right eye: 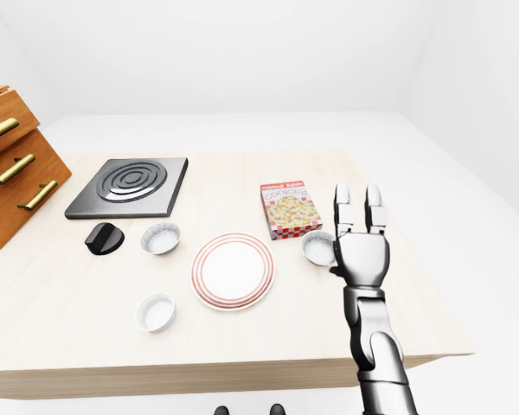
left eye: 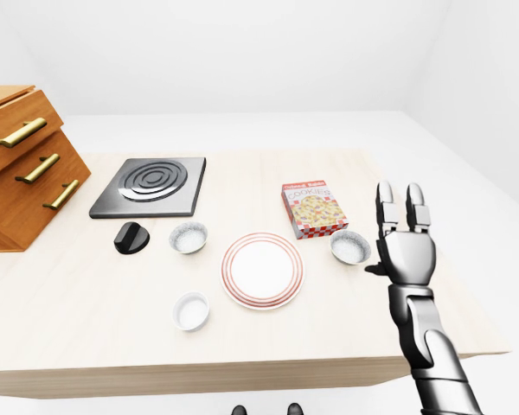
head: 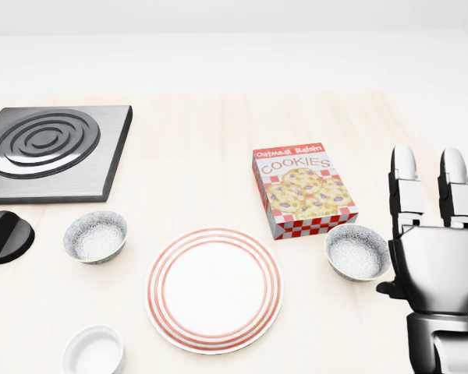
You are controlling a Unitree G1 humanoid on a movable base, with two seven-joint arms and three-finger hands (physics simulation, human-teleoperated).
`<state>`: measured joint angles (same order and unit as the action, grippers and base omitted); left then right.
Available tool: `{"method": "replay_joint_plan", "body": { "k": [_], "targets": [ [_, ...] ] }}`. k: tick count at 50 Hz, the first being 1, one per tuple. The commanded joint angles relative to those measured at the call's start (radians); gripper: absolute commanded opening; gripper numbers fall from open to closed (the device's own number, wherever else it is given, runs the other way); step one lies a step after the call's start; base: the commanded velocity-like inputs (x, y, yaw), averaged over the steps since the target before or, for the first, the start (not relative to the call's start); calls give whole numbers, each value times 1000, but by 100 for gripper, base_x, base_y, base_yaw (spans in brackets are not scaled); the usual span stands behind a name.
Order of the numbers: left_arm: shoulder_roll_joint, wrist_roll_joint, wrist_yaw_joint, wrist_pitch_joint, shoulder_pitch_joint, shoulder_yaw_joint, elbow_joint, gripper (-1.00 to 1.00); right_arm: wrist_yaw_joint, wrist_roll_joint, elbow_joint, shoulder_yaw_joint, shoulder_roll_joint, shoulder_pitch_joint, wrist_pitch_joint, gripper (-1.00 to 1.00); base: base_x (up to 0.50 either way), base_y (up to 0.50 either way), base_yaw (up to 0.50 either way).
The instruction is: Pick the akita bowl next to the plate and place it on the plate.
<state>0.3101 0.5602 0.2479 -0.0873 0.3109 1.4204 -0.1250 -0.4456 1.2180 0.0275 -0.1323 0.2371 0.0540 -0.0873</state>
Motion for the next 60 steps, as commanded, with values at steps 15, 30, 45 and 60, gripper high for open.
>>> {"method": "replay_joint_plan", "body": {
  "k": [15,30,45,60],
  "targets": [
    [-6,8,-4,0,5,-10,21,100,-78,166,235,118,-8,25,0,100,0,0,0],
    [-7,10,-5,0,4,-18,28,100,-78,202,506,153,20,165,0,100,0,0,0],
    [-15,5,-4,0,2,-35,35,100,-78,163,684,147,67,283,0,100,0,0,0],
    [-18,5,-13,0,-1,-44,19,100,-78,125,809,157,92,342,0,100,0,0,0]
  ]
}}
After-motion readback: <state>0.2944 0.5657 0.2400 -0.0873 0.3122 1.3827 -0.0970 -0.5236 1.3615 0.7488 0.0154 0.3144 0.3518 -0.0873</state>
